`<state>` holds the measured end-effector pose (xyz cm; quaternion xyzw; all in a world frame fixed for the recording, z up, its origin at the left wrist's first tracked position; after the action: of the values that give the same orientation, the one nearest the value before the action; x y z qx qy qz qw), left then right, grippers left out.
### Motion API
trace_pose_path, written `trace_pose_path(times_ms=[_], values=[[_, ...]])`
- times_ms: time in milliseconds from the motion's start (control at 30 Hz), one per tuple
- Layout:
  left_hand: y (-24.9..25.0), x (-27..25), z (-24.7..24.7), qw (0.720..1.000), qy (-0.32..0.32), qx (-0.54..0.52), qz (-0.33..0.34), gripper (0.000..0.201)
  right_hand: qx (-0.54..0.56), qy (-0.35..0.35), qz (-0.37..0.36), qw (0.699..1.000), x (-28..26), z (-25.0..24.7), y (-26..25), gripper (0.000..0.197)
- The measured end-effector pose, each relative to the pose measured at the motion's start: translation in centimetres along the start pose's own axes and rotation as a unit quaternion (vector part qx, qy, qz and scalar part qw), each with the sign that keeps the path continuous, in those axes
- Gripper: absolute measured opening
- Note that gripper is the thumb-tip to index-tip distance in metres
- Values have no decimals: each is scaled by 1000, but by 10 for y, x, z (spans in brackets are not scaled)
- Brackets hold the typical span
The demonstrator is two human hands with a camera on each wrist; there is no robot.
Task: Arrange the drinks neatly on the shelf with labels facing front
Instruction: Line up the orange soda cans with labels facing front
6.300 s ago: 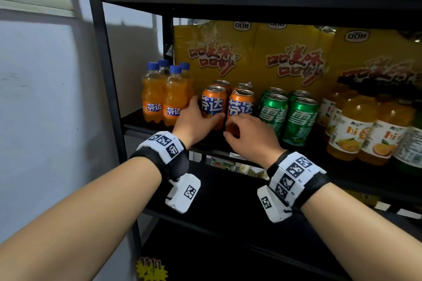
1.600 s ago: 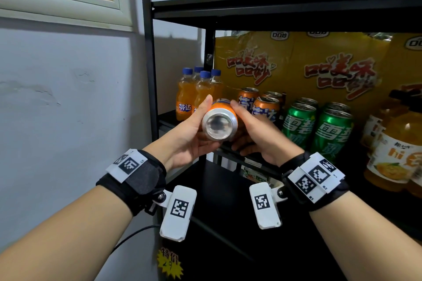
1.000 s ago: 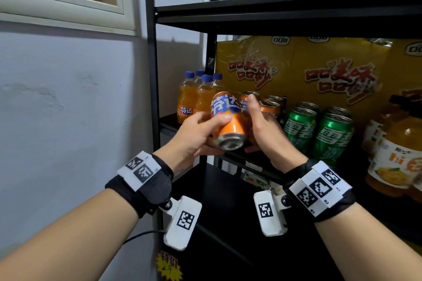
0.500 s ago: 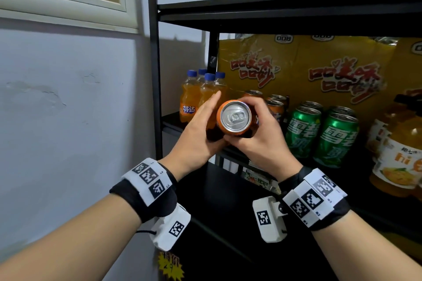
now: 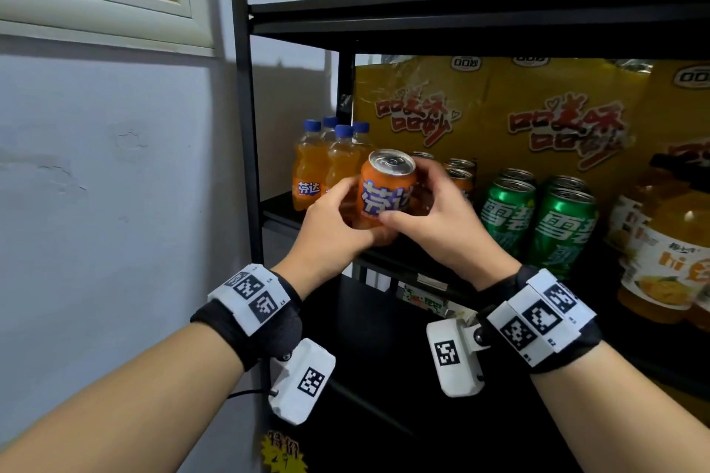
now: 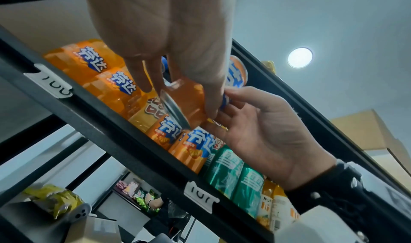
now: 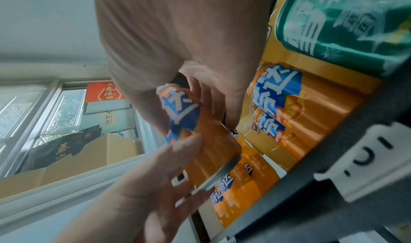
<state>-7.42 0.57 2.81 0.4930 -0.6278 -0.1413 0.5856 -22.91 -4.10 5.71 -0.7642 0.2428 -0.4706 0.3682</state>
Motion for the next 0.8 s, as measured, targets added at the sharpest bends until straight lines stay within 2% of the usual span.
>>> trace_pose_path(times_ms=[133,233,400,500,667,800], values=[[-12,8,4,999,-10,-2,-43,68,-97,23,52,994,22,-5,6,85],[-19,17,9,998,-42,10,-55,71,-142,51,69,986,34,-3,9,82],[-25,35,6,997,-44,56,-22,94,-187,61,99,975,41,2,19,82],[-27,41,12,996,-54,70,10,92,-208,67,114,969,41,2,22,82],[-32,47,21,995,-68,67,25,88,-232,55,133,962,41,0,23,82],[-39,53,26,996,-73,49,10,90,-224,87,139,961,35,-9,19,67]])
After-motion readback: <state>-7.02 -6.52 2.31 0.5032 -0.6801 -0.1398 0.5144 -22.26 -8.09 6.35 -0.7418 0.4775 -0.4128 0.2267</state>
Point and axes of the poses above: each hand's wrist, its own x-axis towards the middle knuckle, its own z-axis out of the palm, y = z × x, the point moved 6 cm from there along x, towards the middle knuckle, and after that the axes turned 3 degrees about x, right-handed, at the moved point
